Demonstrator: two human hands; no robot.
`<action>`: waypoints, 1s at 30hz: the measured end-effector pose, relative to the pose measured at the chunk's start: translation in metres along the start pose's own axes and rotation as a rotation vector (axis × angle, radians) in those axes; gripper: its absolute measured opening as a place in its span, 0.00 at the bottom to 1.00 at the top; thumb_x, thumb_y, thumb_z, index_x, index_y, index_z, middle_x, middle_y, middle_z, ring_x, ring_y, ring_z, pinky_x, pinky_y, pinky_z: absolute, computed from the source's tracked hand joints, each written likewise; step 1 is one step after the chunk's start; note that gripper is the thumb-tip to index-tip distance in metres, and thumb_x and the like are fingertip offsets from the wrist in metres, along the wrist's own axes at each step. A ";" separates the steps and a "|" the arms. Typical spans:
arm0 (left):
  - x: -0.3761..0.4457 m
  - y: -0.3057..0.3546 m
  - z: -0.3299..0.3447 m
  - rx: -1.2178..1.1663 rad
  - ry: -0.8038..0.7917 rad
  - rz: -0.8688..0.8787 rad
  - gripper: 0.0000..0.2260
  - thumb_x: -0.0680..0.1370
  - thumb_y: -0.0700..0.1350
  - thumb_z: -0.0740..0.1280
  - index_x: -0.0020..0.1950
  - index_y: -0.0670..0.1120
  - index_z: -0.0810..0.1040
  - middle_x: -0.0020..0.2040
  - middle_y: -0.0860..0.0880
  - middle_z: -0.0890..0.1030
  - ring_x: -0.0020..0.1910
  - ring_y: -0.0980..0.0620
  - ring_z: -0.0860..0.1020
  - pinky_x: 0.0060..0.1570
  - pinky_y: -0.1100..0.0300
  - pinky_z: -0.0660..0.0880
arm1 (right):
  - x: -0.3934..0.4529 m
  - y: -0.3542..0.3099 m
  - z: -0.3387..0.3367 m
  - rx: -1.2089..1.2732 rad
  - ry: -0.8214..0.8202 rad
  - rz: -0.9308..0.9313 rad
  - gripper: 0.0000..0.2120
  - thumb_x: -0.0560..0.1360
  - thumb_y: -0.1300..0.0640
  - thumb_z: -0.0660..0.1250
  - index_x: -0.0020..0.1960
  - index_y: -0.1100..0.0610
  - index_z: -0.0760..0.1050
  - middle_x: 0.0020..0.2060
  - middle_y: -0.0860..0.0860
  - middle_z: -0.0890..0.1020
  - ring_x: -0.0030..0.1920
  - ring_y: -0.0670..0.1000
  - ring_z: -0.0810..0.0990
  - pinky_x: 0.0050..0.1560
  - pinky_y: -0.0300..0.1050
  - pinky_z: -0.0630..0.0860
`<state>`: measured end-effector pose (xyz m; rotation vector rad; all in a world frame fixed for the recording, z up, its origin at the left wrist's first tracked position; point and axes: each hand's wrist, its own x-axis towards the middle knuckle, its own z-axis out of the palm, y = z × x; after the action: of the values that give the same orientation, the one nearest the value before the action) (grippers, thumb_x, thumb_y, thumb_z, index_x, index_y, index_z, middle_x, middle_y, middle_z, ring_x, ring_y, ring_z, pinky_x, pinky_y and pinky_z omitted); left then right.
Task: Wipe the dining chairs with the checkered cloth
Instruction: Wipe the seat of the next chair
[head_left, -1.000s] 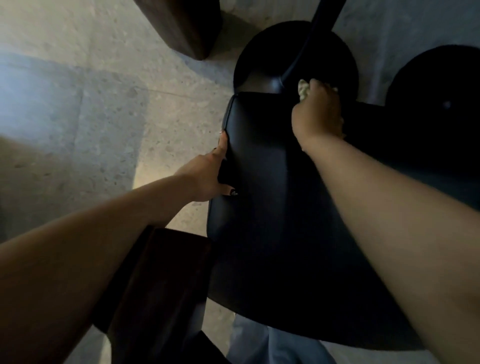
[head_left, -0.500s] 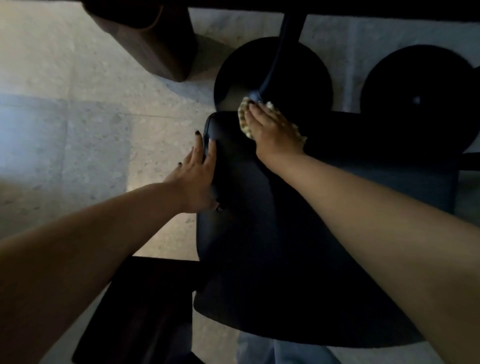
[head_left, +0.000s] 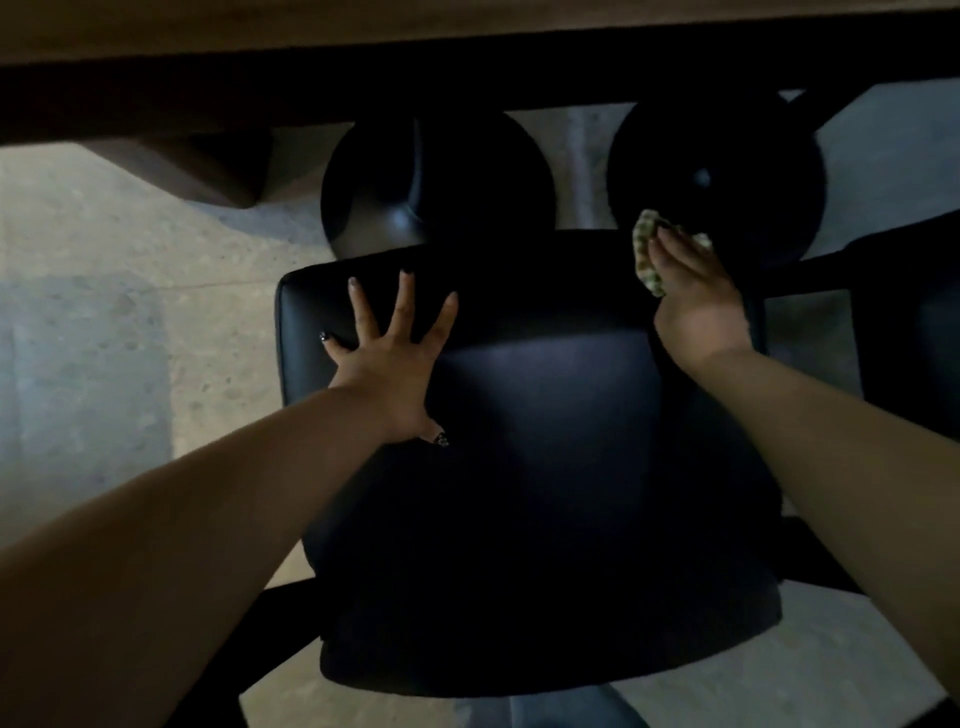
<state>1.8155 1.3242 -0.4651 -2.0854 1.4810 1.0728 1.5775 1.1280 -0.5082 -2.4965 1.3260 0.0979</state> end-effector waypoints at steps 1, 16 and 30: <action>0.000 -0.001 0.002 -0.001 0.012 -0.004 0.63 0.62 0.61 0.78 0.74 0.61 0.27 0.73 0.49 0.23 0.70 0.30 0.27 0.64 0.24 0.51 | -0.002 0.009 -0.001 0.020 0.027 0.046 0.29 0.72 0.75 0.55 0.73 0.65 0.63 0.74 0.58 0.63 0.75 0.56 0.60 0.74 0.40 0.48; 0.001 -0.001 0.012 0.037 0.063 -0.047 0.62 0.65 0.61 0.77 0.71 0.61 0.24 0.71 0.48 0.20 0.70 0.31 0.26 0.65 0.26 0.51 | -0.019 0.034 0.001 0.389 0.323 0.481 0.28 0.74 0.72 0.53 0.73 0.58 0.66 0.66 0.55 0.74 0.65 0.53 0.72 0.70 0.36 0.62; 0.002 -0.011 0.005 0.039 0.073 0.035 0.65 0.58 0.64 0.78 0.74 0.62 0.29 0.76 0.50 0.27 0.72 0.32 0.30 0.65 0.27 0.55 | -0.064 -0.062 0.034 0.242 0.352 0.655 0.30 0.73 0.71 0.54 0.75 0.65 0.56 0.75 0.60 0.57 0.76 0.56 0.53 0.75 0.44 0.45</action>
<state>1.8239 1.3307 -0.4713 -2.0999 1.5664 0.9818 1.5945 1.2217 -0.5121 -1.8481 2.1102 -0.3512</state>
